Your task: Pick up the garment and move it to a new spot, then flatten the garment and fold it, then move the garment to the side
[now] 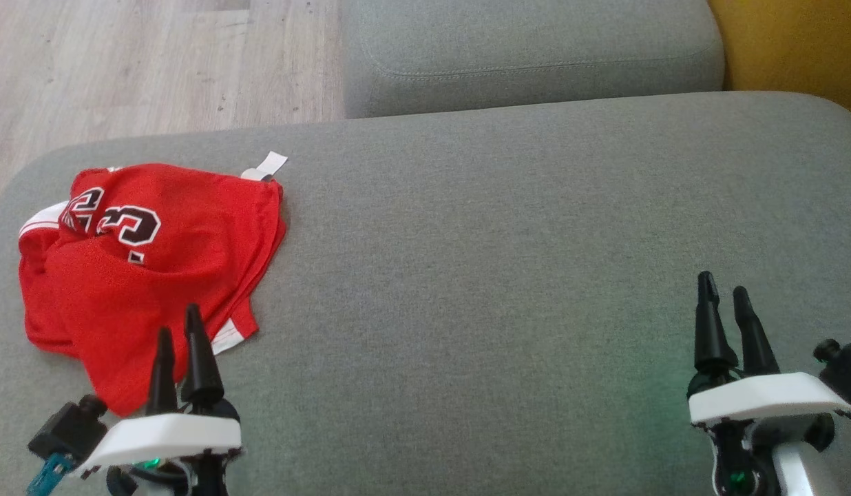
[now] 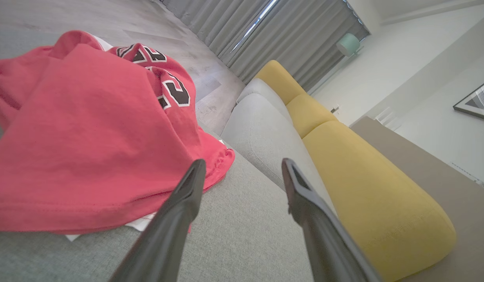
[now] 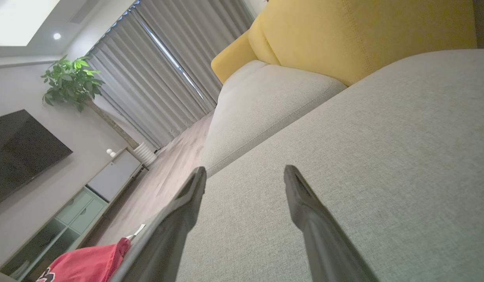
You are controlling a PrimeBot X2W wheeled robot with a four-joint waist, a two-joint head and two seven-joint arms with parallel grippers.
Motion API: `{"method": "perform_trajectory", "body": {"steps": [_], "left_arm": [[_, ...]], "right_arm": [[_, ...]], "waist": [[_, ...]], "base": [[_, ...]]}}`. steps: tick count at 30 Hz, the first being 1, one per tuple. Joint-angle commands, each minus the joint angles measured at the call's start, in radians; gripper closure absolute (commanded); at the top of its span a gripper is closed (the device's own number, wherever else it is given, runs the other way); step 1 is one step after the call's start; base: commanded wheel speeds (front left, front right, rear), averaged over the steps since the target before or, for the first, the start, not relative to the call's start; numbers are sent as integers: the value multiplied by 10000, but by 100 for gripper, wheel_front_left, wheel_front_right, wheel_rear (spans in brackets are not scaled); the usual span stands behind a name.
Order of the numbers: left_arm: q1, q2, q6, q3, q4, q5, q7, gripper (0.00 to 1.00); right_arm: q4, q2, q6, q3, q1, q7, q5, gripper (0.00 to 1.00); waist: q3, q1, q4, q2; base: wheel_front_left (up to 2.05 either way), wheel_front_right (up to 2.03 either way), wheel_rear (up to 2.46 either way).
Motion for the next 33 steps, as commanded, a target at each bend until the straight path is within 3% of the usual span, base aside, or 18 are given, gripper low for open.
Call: {"method": "perform_trajectory", "body": {"steps": [1, 33], "left_arm": [[-321, 67, -3, 50, -438, 416, -122, 0], [-458, 187, 260, -1096, -549, 5569, -1042, 0]], "right_arm": [[-425, -68, -4, 213, -606, -138, -423, 0], [-410, -90, -6, 798, -686, -1052, -5260, 0]], "waist": [[4, -1, 0, -1], [136, -1, -19, -1]], "base": [[0, 0, 0], [0, 0, 0]]}}
